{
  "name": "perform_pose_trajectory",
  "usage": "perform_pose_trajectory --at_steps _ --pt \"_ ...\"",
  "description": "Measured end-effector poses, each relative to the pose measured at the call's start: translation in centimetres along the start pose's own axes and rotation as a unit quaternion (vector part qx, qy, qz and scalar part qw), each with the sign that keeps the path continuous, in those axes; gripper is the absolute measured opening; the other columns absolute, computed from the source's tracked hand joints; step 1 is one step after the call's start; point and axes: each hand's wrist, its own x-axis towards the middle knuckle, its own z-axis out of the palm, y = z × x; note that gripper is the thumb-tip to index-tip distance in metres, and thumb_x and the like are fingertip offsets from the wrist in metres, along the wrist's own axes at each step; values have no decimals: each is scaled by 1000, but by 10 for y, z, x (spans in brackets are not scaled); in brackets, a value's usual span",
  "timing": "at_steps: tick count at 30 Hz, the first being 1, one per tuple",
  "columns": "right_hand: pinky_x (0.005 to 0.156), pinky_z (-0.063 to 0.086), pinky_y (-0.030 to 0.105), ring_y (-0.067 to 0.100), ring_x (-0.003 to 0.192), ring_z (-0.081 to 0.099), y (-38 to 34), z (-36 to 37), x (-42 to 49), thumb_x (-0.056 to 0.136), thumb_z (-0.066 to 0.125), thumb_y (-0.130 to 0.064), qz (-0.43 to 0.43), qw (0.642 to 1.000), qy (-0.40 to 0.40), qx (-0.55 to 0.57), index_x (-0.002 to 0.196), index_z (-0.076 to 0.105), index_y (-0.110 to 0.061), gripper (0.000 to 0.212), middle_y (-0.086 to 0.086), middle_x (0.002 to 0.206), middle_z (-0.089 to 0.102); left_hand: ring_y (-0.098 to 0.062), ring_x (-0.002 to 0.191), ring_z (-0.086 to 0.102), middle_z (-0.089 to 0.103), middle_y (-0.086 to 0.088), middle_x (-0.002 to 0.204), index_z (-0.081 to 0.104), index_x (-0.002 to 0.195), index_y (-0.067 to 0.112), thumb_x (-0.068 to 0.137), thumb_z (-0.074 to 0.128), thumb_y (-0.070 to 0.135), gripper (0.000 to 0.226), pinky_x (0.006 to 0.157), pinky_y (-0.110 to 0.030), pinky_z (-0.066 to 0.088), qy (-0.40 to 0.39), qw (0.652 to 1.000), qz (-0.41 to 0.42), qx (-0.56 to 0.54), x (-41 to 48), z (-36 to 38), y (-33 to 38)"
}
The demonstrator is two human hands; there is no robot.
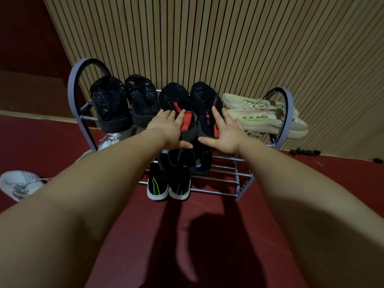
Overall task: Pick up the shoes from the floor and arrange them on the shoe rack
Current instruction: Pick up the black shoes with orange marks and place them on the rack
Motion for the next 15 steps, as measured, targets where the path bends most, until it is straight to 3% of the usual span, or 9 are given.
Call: perform_pose_trajectory --at_steps 2,6,10,15 --pt "117 -4 48 25 148 -6 -2 0 -2 79 45 -74 9 999 12 -34 149 -14 -35 99 5 161 -10 -28 147 1 5 -15 159 -14 149 11 76 40 77 112 119 -38 -1 1 1000 -2 3 1 0 2" --pt "115 -10 52 28 146 -18 -7 0 -12 80 43 -75 10 996 57 -63 149 -14 -34 98 5 161 -10 -28 146 -7 -5 -13 159 -15 149 13 77 43 75 112 119 -39 -3 20 999 -2 -33 -6 4 -1" --pt "114 -14 54 30 144 -22 -20 1 -25 82 42 -72 -59 986 132 -81 150 -10 -35 93 5 161 -10 -29 144 -18 -22 -14 156 -22 147 17 77 49 73 114 118 -41 -5 17 998 -29 -50 -22 9 -5" --pt "112 -17 53 30 144 -23 -40 1 -36 82 43 -71 -160 969 156 -104 151 -8 -33 94 6 160 -12 -29 143 -21 -26 -12 155 -24 146 20 73 50 76 118 116 -45 -7 -1 991 -118 -68 -47 12 -18"
